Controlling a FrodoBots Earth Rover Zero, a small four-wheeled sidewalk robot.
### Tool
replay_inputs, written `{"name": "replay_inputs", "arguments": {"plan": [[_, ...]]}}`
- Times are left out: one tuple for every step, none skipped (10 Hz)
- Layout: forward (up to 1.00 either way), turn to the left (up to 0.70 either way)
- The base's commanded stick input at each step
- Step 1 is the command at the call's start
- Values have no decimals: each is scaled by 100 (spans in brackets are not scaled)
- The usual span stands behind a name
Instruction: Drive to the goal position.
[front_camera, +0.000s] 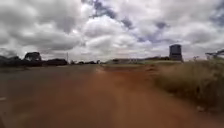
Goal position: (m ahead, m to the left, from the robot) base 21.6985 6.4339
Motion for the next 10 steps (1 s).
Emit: {"name": "replay_inputs", "arguments": {"plan": [[85,0],[85,0],[85,0],[85,0],[85,0],[85,0],[85,0],[85,-2],[85,-2],[85,-2]]}}
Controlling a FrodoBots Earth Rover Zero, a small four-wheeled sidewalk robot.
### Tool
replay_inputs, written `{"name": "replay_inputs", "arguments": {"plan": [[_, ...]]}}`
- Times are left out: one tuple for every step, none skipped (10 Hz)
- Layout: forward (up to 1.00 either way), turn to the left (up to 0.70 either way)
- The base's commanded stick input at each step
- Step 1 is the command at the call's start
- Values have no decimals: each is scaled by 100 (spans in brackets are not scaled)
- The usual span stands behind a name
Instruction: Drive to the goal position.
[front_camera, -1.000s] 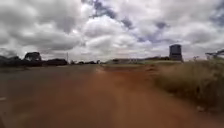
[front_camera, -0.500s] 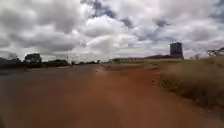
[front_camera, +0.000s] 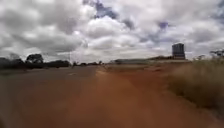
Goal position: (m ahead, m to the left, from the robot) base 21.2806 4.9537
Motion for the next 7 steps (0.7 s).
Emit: {"name": "replay_inputs", "arguments": {"plan": [[85,-2],[85,0],[85,0],[85,0],[85,0],[85,0],[85,0]]}}
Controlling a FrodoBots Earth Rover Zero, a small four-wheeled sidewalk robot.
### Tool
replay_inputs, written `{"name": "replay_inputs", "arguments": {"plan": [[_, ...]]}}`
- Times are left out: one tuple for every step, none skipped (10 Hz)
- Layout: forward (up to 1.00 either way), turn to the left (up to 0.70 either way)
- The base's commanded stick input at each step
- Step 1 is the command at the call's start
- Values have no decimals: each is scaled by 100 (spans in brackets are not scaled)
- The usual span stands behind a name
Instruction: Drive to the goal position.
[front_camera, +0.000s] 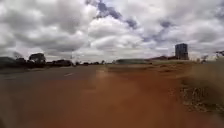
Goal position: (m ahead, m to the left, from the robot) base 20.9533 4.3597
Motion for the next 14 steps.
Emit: {"name": "replay_inputs", "arguments": {"plan": [[85,0],[85,0],[85,0],[85,0],[85,0],[85,0],[85,0],[85,2],[85,1],[85,0],[85,0],[85,0],[85,0],[85,0]]}}
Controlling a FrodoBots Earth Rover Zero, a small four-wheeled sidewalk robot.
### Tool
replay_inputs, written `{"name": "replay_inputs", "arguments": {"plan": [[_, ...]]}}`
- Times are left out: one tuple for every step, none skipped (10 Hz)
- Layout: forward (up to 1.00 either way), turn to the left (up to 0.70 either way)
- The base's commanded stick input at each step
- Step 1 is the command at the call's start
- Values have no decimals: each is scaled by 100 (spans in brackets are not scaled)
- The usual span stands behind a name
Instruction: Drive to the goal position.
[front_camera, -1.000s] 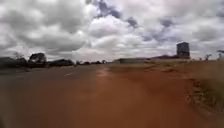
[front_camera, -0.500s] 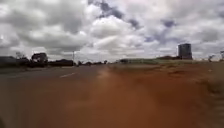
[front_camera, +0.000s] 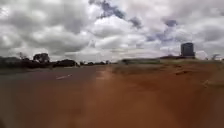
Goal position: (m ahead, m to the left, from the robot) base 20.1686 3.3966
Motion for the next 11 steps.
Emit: {"name": "replay_inputs", "arguments": {"plan": [[85,14],[85,29],[85,34],[85,34],[85,28],[85,16],[85,5],[85,0],[85,0],[85,0],[85,0]]}}
